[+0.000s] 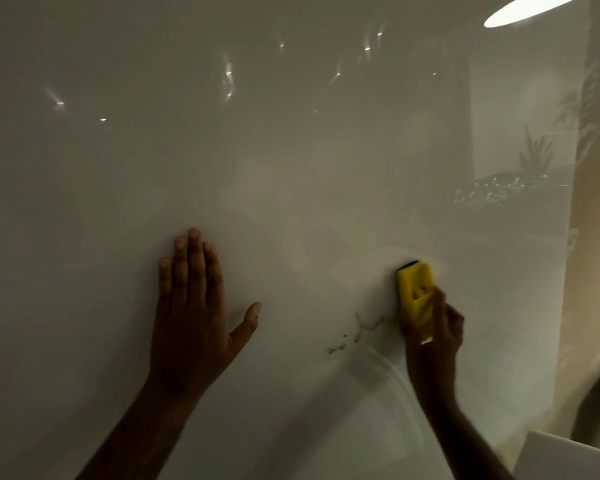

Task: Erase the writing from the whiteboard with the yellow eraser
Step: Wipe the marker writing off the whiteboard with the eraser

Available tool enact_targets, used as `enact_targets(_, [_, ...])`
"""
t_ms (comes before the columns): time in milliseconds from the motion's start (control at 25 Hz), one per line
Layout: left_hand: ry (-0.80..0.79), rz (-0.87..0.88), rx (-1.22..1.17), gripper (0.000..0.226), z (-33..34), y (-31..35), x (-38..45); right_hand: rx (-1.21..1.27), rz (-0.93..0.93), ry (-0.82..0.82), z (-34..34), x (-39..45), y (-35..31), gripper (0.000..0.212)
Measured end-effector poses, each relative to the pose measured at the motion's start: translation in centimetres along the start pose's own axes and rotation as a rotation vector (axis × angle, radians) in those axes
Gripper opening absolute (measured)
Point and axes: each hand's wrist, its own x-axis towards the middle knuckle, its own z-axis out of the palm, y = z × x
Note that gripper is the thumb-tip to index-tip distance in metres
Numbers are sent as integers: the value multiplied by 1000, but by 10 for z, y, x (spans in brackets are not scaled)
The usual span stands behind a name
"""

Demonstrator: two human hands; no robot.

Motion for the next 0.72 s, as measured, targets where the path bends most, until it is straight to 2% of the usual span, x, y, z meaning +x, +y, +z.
enact_targets(120, [0, 8, 5, 100, 1, 0, 0, -80, -138, -58, -1, -25, 5, 80])
enact_targets(240, [-1, 23, 6, 100, 0, -2, -1, -170, -227, -79, -5, -20, 16, 82])
enact_targets(280, [-1, 30, 3, 100, 0, -3, -1, -157, -201, -77, -5, -17, 20, 79])
enact_targets(400, [-2, 53, 5, 99, 0, -4, -1, -2, 75, 76, -13, 7, 28, 66])
enact_targets(480, [-2, 57, 15, 100, 0, -4, -2, 8, 173, 152, -19, 18, 33, 73])
enact_targets(560, [-3, 59, 13, 100, 1, -3, -2, -2, 197, 163, -9, 12, 33, 76])
enact_targets(720, [6, 53, 3, 99, 2, -2, -2, 45, 65, 71, 21, -58, -9, 74])
